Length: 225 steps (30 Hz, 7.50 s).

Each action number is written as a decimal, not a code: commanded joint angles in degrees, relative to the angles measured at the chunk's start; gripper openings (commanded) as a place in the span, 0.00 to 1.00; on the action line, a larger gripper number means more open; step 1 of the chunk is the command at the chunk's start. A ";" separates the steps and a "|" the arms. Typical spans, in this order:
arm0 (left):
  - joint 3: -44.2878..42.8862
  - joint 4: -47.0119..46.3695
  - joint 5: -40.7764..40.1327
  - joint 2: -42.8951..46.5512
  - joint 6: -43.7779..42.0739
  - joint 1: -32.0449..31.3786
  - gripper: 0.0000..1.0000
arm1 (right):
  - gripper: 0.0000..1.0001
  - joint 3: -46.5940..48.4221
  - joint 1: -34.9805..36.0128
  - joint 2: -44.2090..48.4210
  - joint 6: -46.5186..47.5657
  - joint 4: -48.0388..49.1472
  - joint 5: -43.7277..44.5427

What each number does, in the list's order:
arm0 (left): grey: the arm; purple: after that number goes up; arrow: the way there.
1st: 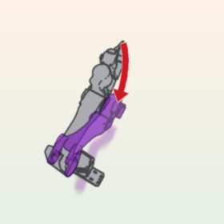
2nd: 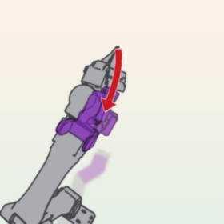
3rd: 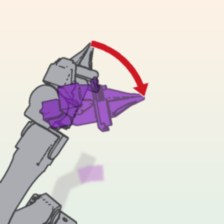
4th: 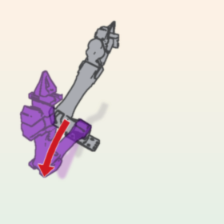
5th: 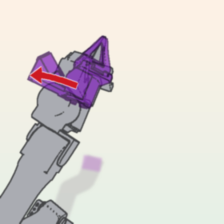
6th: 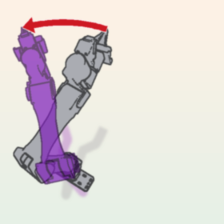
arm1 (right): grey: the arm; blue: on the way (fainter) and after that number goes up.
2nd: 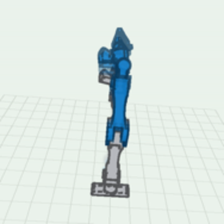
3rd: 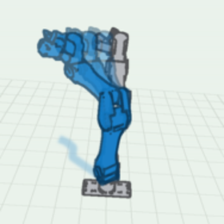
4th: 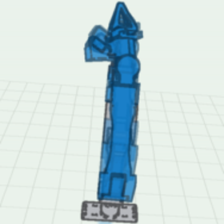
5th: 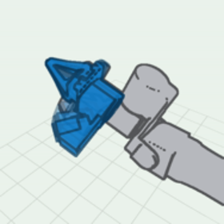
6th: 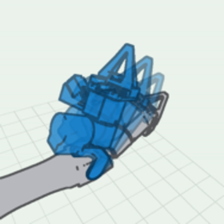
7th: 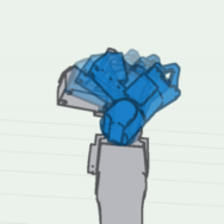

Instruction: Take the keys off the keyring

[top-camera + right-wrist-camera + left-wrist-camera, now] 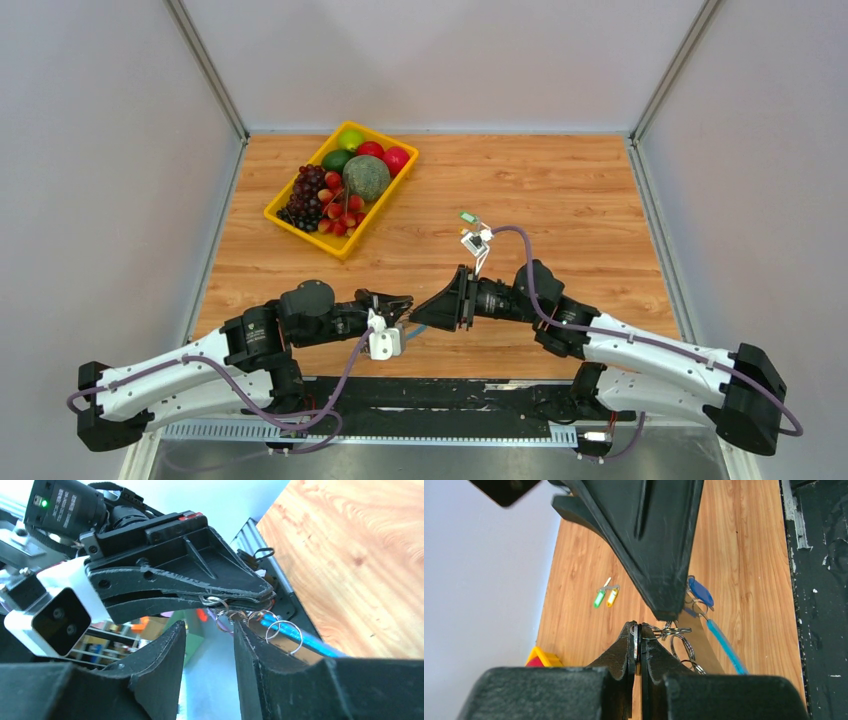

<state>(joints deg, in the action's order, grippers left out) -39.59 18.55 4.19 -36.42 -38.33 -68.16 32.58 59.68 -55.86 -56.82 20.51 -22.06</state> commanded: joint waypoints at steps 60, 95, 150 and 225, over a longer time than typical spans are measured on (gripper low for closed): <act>-1.50 -3.51 1.62 0.81 -0.26 0.05 0.01 | 0.25 -1.79 13.60 0.73 66.55 9.69 16.92; -1.58 -3.34 1.35 1.16 -0.25 0.05 0.00 | 0.00 3.73 13.01 1.02 50.97 -0.39 18.61; -8.46 1.61 -8.25 -10.37 8.80 -0.43 0.00 | 0.35 2.05 -5.72 13.34 34.56 -12.12 -1.94; -46.58 44.51 1.22 -43.21 50.64 -0.58 0.00 | 0.33 -15.59 9.40 9.59 61.74 17.47 16.29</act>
<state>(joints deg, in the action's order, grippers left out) -83.94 65.78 3.51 -80.58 11.22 -68.62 14.57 68.62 -45.58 5.61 36.32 -6.09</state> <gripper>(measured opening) 0.055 0.333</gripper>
